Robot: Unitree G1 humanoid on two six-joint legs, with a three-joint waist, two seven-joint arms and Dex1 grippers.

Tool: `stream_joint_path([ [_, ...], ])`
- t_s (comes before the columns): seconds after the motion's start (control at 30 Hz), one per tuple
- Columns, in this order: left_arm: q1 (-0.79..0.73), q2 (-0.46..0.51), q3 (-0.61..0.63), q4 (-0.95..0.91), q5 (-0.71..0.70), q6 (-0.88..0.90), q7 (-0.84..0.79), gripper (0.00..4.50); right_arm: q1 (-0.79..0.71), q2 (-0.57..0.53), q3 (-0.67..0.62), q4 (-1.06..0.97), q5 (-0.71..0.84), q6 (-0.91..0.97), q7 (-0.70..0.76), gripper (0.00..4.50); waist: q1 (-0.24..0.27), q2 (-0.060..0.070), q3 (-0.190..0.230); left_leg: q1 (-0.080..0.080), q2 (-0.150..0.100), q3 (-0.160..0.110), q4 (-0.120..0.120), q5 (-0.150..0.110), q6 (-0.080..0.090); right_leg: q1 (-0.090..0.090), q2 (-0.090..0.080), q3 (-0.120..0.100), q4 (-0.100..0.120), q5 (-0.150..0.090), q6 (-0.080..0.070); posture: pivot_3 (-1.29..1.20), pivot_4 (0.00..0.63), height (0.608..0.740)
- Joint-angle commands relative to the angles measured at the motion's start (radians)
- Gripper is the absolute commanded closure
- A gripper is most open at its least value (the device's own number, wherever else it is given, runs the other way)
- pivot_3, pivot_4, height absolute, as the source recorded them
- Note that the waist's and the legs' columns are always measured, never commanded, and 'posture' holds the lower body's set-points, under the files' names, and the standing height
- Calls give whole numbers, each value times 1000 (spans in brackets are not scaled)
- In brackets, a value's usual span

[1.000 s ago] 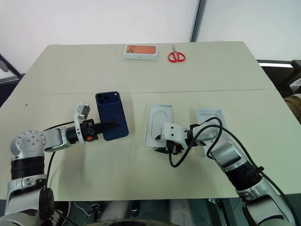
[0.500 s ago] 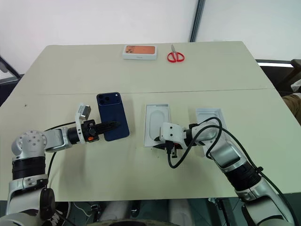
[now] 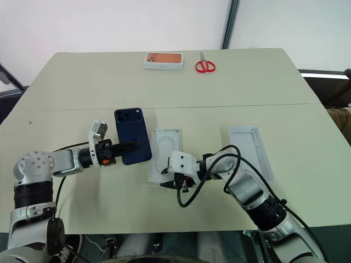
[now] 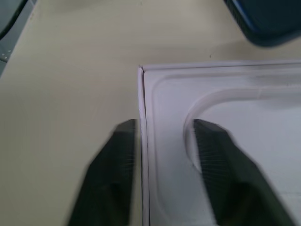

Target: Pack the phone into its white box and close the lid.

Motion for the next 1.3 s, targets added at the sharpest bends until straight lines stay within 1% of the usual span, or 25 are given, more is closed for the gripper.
stream_joint_path([
  [0.03,-12,-1,29,-52,-52,13,-6,4500,-13,-9,-6,-30,10,-11,2,640,0,0,0,0,0,0,0,0,0,0,0,0,0,0,0,0,150,740],
  [0.27,1,-27,18,-73,-68,36,10,4500,-39,-38,-66,-79,75,41,25,640,0,0,0,0,0,0,0,0,0,0,0,0,0,0,0,0,150,740],
  [0.37,23,-67,14,-100,-87,70,38,4500,-65,-55,-157,-107,161,96,30,640,0,0,0,0,0,0,0,0,0,0,0,0,0,0,0,0,150,740],
  [0.43,32,-84,17,-112,-91,82,54,4500,-70,-70,-189,-114,187,105,34,640,0,0,0,0,0,0,0,0,0,0,0,0,0,0,0,0,150,740],
  [0.57,63,-165,6,-146,-132,127,115,4500,-1,-189,-275,-38,186,42,72,640,8,0,0,0,-1,0,1,-1,1,1,-1,0,-1,0,0,0,150,740],
  [0.63,71,-192,-12,-145,-131,129,147,4500,14,-220,-290,15,159,-8,62,640,5,0,0,0,-1,1,2,-1,2,2,-2,0,-1,0,0,0,150,740],
  [0.73,69,-218,-18,-131,-105,129,188,4500,27,-245,-296,38,155,-44,65,640,-1,0,0,0,-1,1,2,-1,2,1,-2,0,0,0,0,0,150,740],
  [0.9,37,-249,-15,-106,-91,122,228,4500,43,-251,-306,52,148,-61,42,640,2,0,0,0,0,1,1,-1,2,1,0,0,0,0,0,0,150,740],
  [1.0,23,-252,-20,-102,-81,124,239,4500,45,-246,-299,51,143,-65,32,640,4,0,0,0,-1,1,2,-1,2,1,-1,0,0,0,0,0,150,740],
  [1.07,16,-251,-17,-93,-77,127,242,3520,46,-243,-294,53,138,-71,27,550,4,0,0,0,-1,2,2,-1,2,1,-1,0,0,0,0,0,150,740],
  [1.1,14,-248,-19,-92,-72,127,244,3273,46,-242,-292,54,136,-74,26,550,3,0,0,0,-1,1,2,-1,2,1,-1,0,0,0,0,0,150,740],
  [1.17,13,-240,-31,-97,-61,121,244,2271,47,-240,-290,55,132,-79,23,550,3,0,0,0,-1,1,2,-1,2,1,-1,0,0,0,0,0,150,740],
  [1.2,11,-238,-35,-97,-58,120,245,1840,46,-237,-288,55,131,-79,21,550,3,0,0,0,-1,1,2,-1,2,1,-1,0,0,0,0,0,150,740],
  [1.23,7,-237,-37,-96,-58,121,242,1284,43,-233,-285,57,128,-82,18,550,3,0,0,0,-1,1,2,-1,2,2,-1,0,0,0,0,0,150,740],
  [1.27,3,-228,-49,-101,-55,124,235,849,40,-228,-282,59,125,-85,14,550,3,0,-1,0,-1,1,2,-1,2,2,-1,0,0,0,0,0,150,740],
  [1.3,-2,-218,-61,-99,-58,127,232,849,38,-224,-281,61,123,-86,12,550,3,0,-1,0,-1,1,2,-1,2,2,-1,0,0,0,0,0,150,740],
])
